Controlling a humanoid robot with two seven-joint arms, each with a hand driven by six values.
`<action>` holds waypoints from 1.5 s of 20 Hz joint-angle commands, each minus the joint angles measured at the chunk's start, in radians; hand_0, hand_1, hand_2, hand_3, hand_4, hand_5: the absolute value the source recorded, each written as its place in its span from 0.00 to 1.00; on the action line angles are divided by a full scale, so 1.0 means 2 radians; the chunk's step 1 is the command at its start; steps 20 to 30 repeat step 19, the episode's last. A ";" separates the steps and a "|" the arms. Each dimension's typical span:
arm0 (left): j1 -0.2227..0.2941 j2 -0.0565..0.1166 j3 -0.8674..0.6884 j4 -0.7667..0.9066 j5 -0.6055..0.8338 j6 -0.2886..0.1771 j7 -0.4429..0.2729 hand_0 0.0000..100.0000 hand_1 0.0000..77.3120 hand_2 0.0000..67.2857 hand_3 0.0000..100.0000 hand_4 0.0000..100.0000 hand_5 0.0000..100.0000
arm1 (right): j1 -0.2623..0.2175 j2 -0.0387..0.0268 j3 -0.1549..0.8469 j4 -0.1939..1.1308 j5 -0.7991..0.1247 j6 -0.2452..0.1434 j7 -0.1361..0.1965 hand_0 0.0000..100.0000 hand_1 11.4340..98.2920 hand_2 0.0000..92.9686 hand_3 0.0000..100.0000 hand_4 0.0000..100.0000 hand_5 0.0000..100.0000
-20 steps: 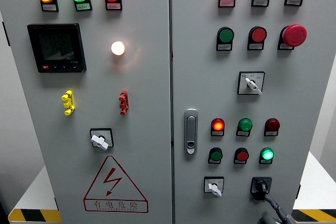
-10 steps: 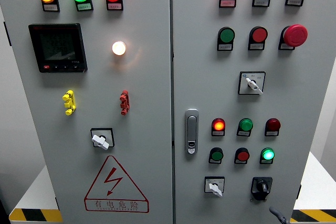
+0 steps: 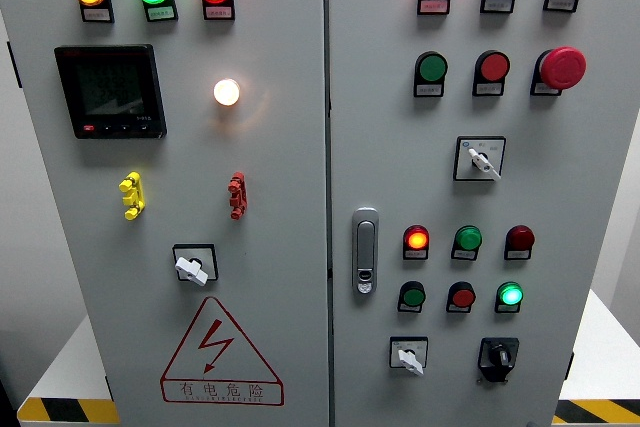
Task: Trip black knob to open circuit
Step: 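Release the black knob and lower the right hand away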
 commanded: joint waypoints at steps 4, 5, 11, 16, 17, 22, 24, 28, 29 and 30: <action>0.000 -0.001 0.000 0.000 0.000 0.000 0.000 0.00 0.00 0.29 0.26 0.10 0.09 | -0.006 -0.0009 0.014 0.014 -0.001 0.000 -0.001 0.87 0.37 0.01 0.07 0.00 0.11; 0.000 0.000 0.000 0.000 0.000 0.000 0.000 0.00 0.00 0.29 0.26 0.10 0.09 | -0.008 -0.0009 0.014 0.015 -0.001 0.000 0.000 0.87 0.37 0.01 0.07 0.00 0.11; 0.000 0.000 0.000 0.000 0.000 0.000 0.000 0.00 0.00 0.29 0.26 0.10 0.09 | -0.022 -0.0001 0.017 0.026 -0.004 0.000 0.000 0.86 0.38 0.01 0.05 0.00 0.09; 0.000 0.000 0.000 0.000 0.000 0.000 0.000 0.00 0.00 0.29 0.26 0.10 0.09 | -0.048 -0.0009 0.018 0.028 -0.025 0.001 0.006 0.86 0.38 0.01 0.06 0.00 0.09; 0.000 0.000 0.000 0.000 0.000 0.000 0.000 0.00 0.00 0.29 0.26 0.10 0.09 | -0.055 -0.0017 0.017 0.032 -0.028 0.001 0.006 0.86 0.38 0.01 0.06 0.00 0.09; 0.000 0.000 0.000 0.000 0.000 0.000 0.000 0.00 0.00 0.29 0.26 0.10 0.09 | -0.058 -0.0017 0.013 0.036 -0.036 0.002 0.007 0.86 0.38 0.01 0.08 0.00 0.09; 0.000 0.000 0.000 0.000 0.000 0.000 0.000 0.00 0.00 0.29 0.26 0.10 0.09 | -0.058 -0.0017 0.013 0.036 -0.036 0.002 0.007 0.86 0.38 0.01 0.08 0.00 0.09; 0.000 0.000 0.000 0.000 0.000 0.000 0.000 0.00 0.00 0.29 0.26 0.10 0.09 | -0.058 -0.0017 0.013 0.036 -0.036 0.002 0.007 0.86 0.38 0.01 0.08 0.00 0.09; 0.000 0.000 0.000 0.000 0.000 0.000 0.000 0.00 0.00 0.29 0.26 0.10 0.09 | -0.058 -0.0017 0.013 0.036 -0.036 0.002 0.007 0.86 0.38 0.01 0.08 0.00 0.09; 0.000 0.000 0.000 0.000 0.000 0.000 0.000 0.00 0.00 0.29 0.26 0.10 0.09 | -0.058 -0.0017 0.013 0.036 -0.036 0.002 0.007 0.86 0.38 0.01 0.08 0.00 0.09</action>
